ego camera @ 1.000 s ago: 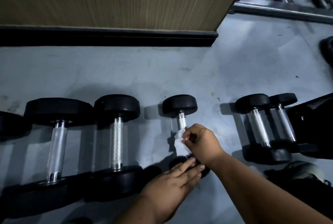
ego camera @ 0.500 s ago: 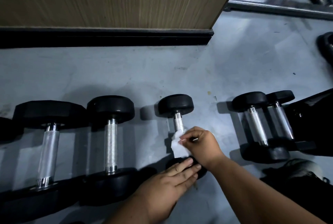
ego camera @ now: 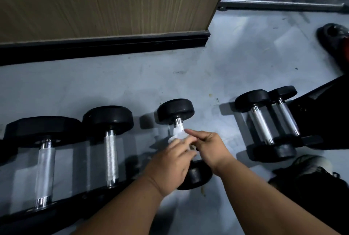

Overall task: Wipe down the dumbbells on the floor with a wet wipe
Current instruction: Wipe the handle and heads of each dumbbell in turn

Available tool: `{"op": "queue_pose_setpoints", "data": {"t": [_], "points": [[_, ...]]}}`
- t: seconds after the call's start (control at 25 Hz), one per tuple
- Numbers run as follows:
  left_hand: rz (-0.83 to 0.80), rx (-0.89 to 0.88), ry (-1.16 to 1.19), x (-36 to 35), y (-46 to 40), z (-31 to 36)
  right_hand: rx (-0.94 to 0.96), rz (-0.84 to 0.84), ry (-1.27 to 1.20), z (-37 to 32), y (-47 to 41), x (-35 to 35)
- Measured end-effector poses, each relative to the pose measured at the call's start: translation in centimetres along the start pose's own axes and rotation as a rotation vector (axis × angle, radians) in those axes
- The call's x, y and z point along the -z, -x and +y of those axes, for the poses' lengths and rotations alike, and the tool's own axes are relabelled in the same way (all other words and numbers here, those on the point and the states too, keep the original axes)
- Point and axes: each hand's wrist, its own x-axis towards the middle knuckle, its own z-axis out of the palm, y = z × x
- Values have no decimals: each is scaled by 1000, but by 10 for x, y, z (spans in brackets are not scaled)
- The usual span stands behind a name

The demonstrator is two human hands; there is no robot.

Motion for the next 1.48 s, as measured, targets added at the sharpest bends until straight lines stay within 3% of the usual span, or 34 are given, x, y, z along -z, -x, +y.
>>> {"op": "queue_pose_setpoints", "data": {"t": [0.12,0.2,0.32,0.52,0.72,0.96,1.12,1.32,1.48], "points": [[-54,73,-103,-5,-8,-26,117,167,145,25,26,7],[-137,-69,-180,-6,-10,-48,235,417,301,53,44,-4],[-273,-382,-298,-1,-20,-73,418,542,441,76,59,-37],[-175,-412,-295,4,-37,-106,570,707,575,91,51,-49],[-338,-546,-121,-22,-14,-86,632,765,586,100,45,-48],[-111,-338,-97,-13,-37,-114,590,758,446,99,46,-44],[-202,-440,-46,-25,-18,-81,511,750,293,109,51,-49],[-253,-457,18,-21,-18,-96,577,744,441,118,54,-55],[-83,-240,10,-14,-24,-114,614,734,546,114,58,-60]]}}
